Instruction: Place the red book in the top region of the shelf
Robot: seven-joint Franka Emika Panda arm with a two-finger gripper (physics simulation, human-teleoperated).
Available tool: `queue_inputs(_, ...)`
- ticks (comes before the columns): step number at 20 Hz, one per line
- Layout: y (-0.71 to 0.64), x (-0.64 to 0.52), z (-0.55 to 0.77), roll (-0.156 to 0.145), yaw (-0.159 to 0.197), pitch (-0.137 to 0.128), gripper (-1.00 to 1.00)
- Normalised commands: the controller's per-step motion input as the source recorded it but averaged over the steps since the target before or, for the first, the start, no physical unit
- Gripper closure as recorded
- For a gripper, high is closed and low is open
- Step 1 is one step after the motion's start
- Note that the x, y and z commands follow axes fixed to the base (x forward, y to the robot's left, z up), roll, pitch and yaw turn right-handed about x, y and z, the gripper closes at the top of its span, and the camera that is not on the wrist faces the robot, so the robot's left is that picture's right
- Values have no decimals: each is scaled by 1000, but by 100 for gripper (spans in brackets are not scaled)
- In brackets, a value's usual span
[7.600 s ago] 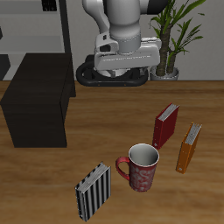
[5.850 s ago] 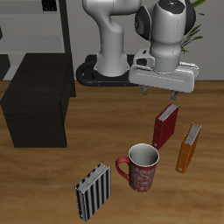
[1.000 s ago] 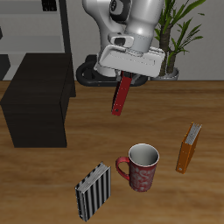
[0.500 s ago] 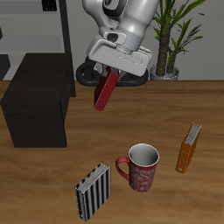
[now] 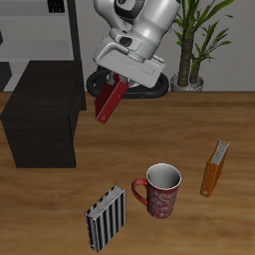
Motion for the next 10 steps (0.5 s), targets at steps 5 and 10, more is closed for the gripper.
queue_inputs(5, -15, 47, -77, -69, 36, 26, 100)
queue_inputs(10, 170, 75, -127, -19, -8, 41, 100)
